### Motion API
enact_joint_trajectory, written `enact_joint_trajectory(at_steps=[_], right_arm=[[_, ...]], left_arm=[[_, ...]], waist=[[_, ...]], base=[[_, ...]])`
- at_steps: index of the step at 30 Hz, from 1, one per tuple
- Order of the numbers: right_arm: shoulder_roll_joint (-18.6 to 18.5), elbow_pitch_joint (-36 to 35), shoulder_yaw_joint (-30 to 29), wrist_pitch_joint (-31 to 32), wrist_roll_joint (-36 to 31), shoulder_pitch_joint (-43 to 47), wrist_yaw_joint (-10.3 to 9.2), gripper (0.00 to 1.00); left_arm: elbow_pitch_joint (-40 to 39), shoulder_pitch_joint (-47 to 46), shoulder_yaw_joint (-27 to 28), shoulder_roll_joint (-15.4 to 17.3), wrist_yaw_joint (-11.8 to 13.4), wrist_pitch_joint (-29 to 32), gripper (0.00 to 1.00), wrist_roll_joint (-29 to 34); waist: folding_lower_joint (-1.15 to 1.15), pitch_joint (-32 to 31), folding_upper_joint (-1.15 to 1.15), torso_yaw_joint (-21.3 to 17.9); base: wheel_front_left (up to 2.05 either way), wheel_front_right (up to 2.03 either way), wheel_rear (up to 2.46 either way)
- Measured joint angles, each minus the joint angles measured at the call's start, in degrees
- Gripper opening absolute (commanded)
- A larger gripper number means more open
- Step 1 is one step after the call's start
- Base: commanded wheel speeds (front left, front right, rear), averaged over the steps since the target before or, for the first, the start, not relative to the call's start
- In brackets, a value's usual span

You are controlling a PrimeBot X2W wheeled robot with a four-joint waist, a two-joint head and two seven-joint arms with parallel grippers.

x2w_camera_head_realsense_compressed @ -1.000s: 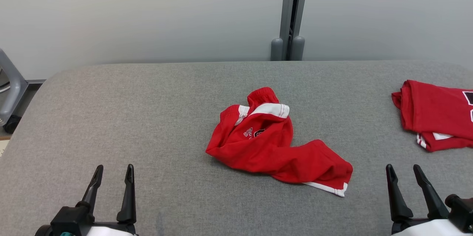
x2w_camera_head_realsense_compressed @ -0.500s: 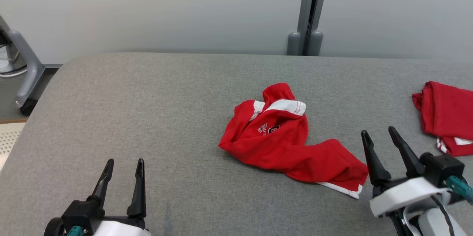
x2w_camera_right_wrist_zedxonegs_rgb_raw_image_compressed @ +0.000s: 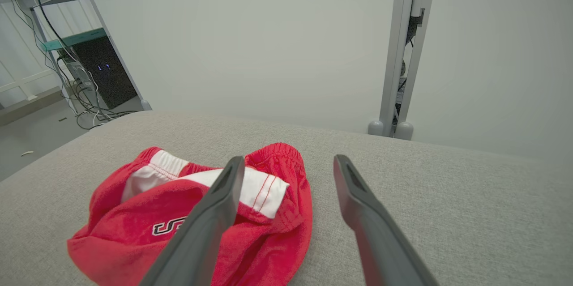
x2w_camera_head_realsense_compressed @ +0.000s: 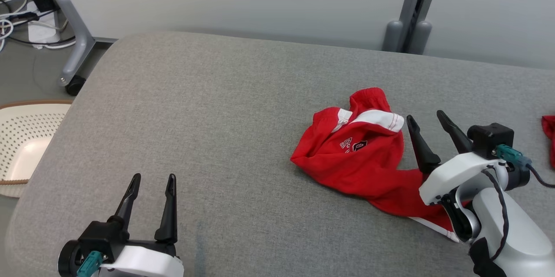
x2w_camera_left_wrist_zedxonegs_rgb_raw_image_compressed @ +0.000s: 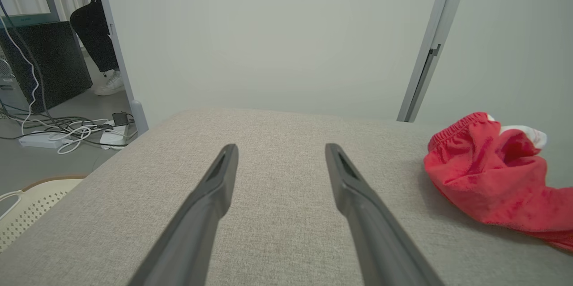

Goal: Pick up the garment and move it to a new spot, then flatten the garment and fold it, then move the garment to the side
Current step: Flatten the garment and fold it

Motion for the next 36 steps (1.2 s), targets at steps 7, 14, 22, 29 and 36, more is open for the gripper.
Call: enact_joint_trajectory(at_steps=[7,14,22,29,36], right_arm=[[0.48,9.13,2.74,-0.04,4.45,-5.32,0.00,1.00],[1.30,14.03,5.93,0.29,10.12,-8.19,0.00,0.00],[0.09,13.28,10.49,-0.53,14.23,-8.79,0.00,0.00],[-2.92,1.80,10.95,-0.77,13.62,-3.88,0.00,0.00],[-6.50,-12.37,9.50,-0.82,11.01,8.10,0.00,0.00]], left_arm=[[0.58,-1.42,-0.78,-0.19,-0.25,0.00,1.00,-0.01],[1.12,-2.58,-1.64,-0.26,-0.24,0.01,1.00,-0.42],[1.88,-3.17,-1.46,-0.29,0.10,0.01,1.00,-0.78],[2.52,-1.48,-0.29,-0.26,0.00,0.01,1.00,-0.96],[2.86,-0.64,1.16,-0.30,-0.49,0.01,1.00,-0.98]], waist=[[0.00,2.30,0.00,2.47],[0.00,4.17,0.00,4.40],[0.00,3.85,0.00,4.52],[0.00,1.19,0.00,1.94],[0.00,-0.90,0.00,-2.55]], base=[[0.00,0.00,0.00],[0.00,0.00,0.00],[0.00,0.00,0.00],[0.00,0.00,0.00],[0.00,0.00,0.00]])
